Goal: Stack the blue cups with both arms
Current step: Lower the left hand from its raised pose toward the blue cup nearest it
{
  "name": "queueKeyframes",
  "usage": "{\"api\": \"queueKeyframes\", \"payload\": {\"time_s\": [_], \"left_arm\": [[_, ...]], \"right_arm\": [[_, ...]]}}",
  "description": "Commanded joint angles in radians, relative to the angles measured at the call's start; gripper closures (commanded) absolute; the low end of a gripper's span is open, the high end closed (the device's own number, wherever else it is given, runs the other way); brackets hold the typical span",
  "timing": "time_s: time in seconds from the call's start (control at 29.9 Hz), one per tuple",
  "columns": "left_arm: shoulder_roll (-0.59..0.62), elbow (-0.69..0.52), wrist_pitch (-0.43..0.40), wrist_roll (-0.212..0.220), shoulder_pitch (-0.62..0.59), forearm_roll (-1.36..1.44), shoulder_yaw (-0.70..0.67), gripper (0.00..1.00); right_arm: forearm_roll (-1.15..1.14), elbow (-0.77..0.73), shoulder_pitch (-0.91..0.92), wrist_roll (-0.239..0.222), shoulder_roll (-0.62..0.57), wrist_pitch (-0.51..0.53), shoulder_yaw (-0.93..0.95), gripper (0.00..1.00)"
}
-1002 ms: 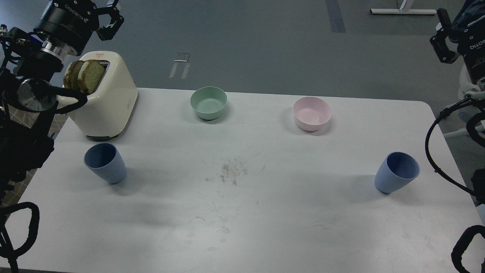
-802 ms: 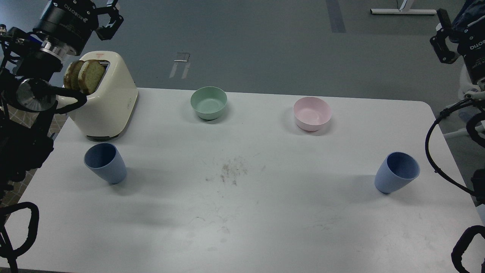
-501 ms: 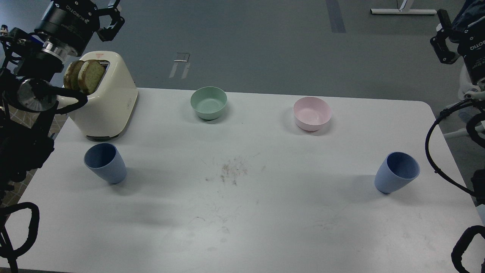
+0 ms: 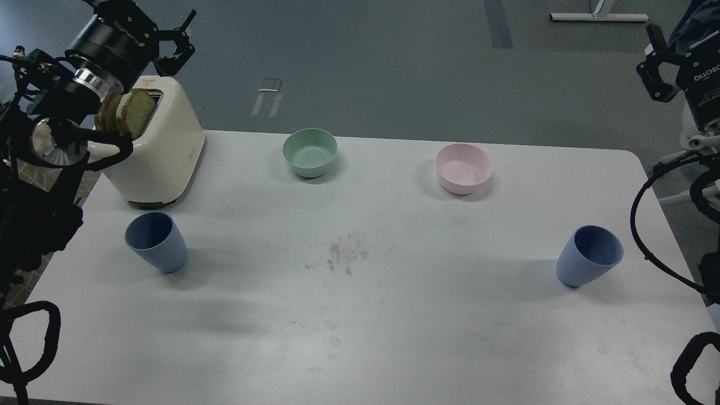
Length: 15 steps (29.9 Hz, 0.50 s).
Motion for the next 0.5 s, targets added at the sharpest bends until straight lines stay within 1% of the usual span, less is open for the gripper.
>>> {"api": "queueKeyframes", "payload": {"time_s": [0.0,0.07,0.13,0.2,0.27,0.33,0.4,0.43,0.47], "left_arm": [[0.041,-0.072,-0.001,-0.002,0.018,0.007,0.002,0.03],[0.088,-0.123,-0.003,-0.002,0.049,0.015,0.002,0.03],[0.157,-0.205,-0.001,-0.003,0.104,0.055,0.006,0.03],[0.196,-0.251,0.0,-0.007,0.136,0.098,0.003,0.04],[0.259,-0.322,-0.003,-0.01,0.194,0.177,-0.006,0.06],[0.35,-0.421,-0.003,-0.01,0.255,0.274,-0.011,0.07],[0.419,-0.472,-0.004,-0.01,0.282,0.335,0.001,0.08],[0.42,-0.473,-0.004,-0.01,0.282,0.336,0.002,0.08],[0.458,-0.491,-0.009,-0.01,0.291,0.386,0.006,0.08]], "right_arm": [[0.001,0.001,0.011,0.0,0.0,0.0,-0.001,0.0],[0.001,0.004,0.012,0.0,-0.002,0.0,-0.001,0.0],[0.001,0.006,0.009,0.001,0.0,0.0,0.001,0.0],[0.001,0.006,0.008,0.001,0.0,0.0,0.002,0.0],[0.001,0.007,0.006,0.001,-0.001,0.0,0.004,0.0],[0.001,0.007,0.004,0.001,-0.008,0.0,0.004,0.0],[0.001,0.009,0.003,0.001,-0.009,0.0,0.007,0.0],[0.001,0.009,0.003,0.001,-0.009,0.0,0.007,0.0],[0.001,0.009,0.003,0.003,-0.009,0.0,0.01,0.0]]}}
